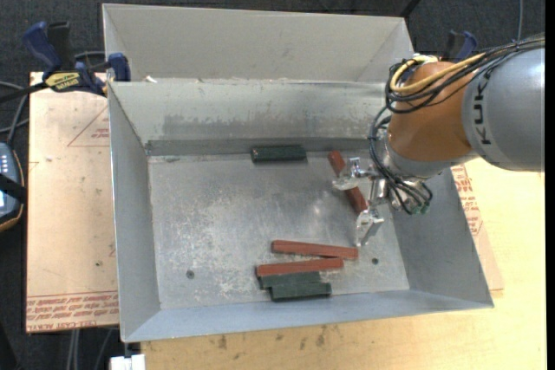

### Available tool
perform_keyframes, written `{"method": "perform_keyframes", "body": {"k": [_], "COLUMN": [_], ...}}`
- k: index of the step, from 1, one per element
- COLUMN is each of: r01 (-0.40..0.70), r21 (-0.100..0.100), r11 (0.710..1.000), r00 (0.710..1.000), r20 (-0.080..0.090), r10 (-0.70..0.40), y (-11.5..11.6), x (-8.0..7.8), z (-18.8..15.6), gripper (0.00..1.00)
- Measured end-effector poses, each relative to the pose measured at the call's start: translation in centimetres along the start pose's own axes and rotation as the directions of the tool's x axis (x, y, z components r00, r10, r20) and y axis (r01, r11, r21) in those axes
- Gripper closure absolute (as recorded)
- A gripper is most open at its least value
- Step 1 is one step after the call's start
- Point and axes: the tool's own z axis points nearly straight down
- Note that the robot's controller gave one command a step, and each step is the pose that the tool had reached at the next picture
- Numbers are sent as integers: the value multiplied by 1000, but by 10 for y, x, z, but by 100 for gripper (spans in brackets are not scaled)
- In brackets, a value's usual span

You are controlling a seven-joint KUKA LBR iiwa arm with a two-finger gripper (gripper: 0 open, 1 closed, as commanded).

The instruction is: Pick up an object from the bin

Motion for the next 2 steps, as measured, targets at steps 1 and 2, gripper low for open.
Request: {"method": "perform_keyframes", "body": {"k": [1, 2], "r01": [0, 162], "r21": [0, -3], "r11": [1000, 987], "r00": [1000, 987], "r20": [0, -3], "r10": [0, -162], "y": [0, -11], "x": [0, -11], "z": [0, 2], "gripper": [0, 0]}}
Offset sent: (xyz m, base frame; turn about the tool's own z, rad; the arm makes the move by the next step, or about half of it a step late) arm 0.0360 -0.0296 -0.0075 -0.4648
